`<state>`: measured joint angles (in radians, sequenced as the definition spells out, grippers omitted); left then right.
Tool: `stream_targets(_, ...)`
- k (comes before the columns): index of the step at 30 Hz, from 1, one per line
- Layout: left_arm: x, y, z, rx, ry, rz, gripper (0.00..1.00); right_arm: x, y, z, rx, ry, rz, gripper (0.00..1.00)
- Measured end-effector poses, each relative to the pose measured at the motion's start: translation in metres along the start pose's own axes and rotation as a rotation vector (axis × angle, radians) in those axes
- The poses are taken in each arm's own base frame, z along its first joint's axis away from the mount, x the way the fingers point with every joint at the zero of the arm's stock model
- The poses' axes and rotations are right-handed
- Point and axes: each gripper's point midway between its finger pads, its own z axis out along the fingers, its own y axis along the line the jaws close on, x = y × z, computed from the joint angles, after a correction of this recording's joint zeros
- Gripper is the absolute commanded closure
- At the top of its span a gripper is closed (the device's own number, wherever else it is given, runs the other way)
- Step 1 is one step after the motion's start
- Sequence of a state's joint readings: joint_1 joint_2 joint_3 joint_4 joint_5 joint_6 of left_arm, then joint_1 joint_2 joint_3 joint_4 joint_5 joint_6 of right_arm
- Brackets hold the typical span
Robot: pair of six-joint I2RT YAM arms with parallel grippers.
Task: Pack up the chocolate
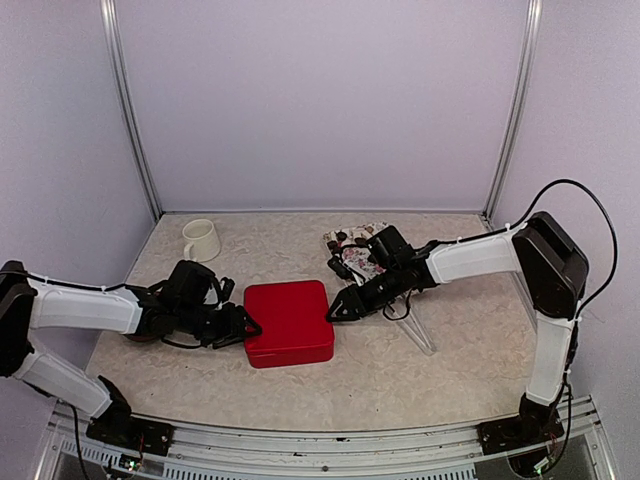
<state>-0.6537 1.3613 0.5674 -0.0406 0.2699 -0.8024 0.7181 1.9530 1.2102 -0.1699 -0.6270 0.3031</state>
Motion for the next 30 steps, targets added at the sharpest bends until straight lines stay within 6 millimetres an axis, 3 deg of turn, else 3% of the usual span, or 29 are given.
stream_targets(3, -0.001, 0.002, 0.000, -0.010, -0.005, -0.001, 0.45, 0.002, 0.001, 0.001, -0.009, 0.004, -0.006, 0.50)
stream_targets(14, -0.008, 0.007, -0.005, -0.010, -0.047, -0.016, 0.61, 0.001, 0.003, 0.001, -0.001, 0.007, -0.028, 0.48)
stream_targets(24, -0.009, 0.003, -0.021, -0.110, -0.059, 0.066, 0.60, 0.002, 0.005, 0.006, -0.001, 0.024, -0.040, 0.48)
stream_targets(26, -0.023, -0.009, -0.033, -0.143, -0.083, 0.109, 0.62, 0.002, 0.005, 0.006, -0.002, 0.024, -0.045, 0.48)
stream_targets(30, -0.062, -0.052, -0.066, -0.142, -0.174, 0.219, 0.74, 0.002, 0.005, 0.006, -0.003, 0.024, -0.051, 0.48)
